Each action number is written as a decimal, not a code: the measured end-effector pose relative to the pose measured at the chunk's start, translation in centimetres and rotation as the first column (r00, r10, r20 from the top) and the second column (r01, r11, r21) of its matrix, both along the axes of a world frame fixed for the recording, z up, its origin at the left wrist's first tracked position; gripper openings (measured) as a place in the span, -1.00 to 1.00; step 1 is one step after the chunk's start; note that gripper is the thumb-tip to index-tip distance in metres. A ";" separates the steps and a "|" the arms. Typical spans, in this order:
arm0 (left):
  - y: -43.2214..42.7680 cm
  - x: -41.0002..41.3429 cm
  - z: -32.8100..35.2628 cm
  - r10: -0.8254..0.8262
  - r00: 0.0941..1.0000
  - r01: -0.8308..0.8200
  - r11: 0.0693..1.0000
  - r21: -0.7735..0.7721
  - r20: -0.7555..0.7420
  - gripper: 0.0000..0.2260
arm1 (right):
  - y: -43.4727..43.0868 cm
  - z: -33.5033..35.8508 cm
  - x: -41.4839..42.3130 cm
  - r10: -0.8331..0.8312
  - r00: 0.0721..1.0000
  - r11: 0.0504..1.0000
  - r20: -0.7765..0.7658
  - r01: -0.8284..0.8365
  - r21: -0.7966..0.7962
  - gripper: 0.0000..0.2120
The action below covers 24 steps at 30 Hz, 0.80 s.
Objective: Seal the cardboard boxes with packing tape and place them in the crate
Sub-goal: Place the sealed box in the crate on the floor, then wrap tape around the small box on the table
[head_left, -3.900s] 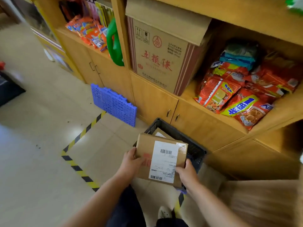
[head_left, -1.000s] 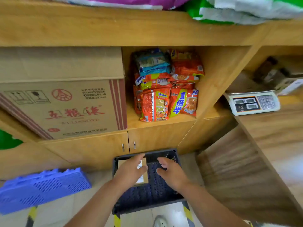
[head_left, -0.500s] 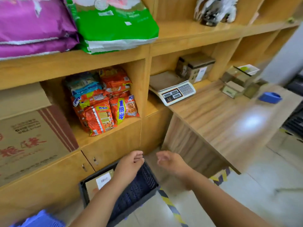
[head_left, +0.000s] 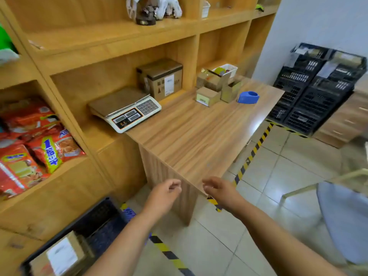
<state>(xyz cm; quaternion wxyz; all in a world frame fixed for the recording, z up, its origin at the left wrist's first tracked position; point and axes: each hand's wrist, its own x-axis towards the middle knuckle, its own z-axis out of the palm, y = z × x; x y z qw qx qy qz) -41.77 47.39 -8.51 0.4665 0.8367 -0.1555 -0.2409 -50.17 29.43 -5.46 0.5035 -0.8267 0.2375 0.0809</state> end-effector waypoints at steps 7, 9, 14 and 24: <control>-10.5 -1.1 -0.6 -0.044 0.999 0.044 0.999 -0.005 0.003 -0.79 | -11.4 1.0 -1.9 -0.060 0.998 0.998 0.010 0.060 -0.010 -0.70; -12.4 -0.6 -0.8 -0.045 0.999 0.045 0.999 0.011 0.007 -0.79 | -13.6 0.9 -1.5 -0.069 0.997 0.998 0.013 0.070 -0.010 -0.69; -17.4 1.7 -1.1 -0.027 0.999 0.027 1.000 0.007 0.029 -0.82 | -18.5 0.8 0.0 -0.080 0.996 0.997 0.036 0.079 0.027 -0.68; -31.9 10.6 -2.1 -0.006 1.000 0.008 0.996 -0.092 0.026 -0.86 | -32.6 1.1 8.4 -0.037 0.996 0.999 0.077 0.039 -0.024 -0.70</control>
